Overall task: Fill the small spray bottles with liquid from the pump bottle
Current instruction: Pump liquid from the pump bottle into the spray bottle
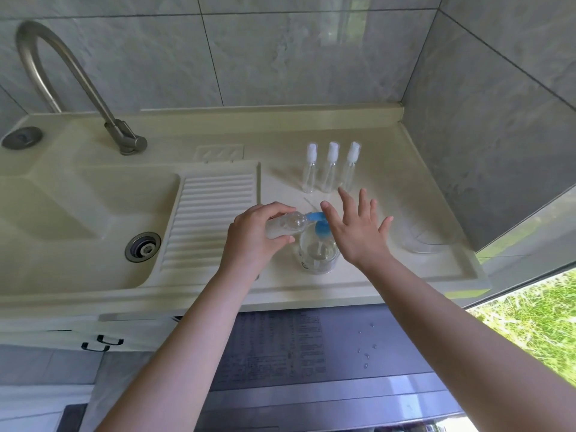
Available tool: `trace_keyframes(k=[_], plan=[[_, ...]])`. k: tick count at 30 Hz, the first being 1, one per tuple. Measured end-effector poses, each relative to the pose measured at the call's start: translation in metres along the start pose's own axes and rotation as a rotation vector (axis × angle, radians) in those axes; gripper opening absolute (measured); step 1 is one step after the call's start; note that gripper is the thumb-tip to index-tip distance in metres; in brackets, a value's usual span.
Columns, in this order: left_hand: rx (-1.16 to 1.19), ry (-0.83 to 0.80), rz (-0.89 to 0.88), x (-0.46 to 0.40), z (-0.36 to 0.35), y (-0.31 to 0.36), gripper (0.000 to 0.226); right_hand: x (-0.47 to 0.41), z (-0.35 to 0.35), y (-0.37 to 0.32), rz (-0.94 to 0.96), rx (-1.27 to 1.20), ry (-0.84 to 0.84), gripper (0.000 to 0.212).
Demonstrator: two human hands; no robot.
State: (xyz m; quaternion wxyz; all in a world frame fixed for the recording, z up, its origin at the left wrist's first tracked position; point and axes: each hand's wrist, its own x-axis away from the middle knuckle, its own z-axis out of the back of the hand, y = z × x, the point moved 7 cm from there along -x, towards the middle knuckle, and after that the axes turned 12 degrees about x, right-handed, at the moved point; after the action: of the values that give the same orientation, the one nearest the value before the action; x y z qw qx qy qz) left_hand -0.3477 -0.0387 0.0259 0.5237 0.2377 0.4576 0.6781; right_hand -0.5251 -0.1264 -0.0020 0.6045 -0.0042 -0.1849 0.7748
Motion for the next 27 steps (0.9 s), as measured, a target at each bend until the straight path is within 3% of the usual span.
trace_keyframes(k=[27], plan=[[-0.031, 0.003, -0.010, 0.000, 0.002, -0.002, 0.051, 0.007, -0.015, -0.011, 0.077, 0.019, -0.022, 0.057]])
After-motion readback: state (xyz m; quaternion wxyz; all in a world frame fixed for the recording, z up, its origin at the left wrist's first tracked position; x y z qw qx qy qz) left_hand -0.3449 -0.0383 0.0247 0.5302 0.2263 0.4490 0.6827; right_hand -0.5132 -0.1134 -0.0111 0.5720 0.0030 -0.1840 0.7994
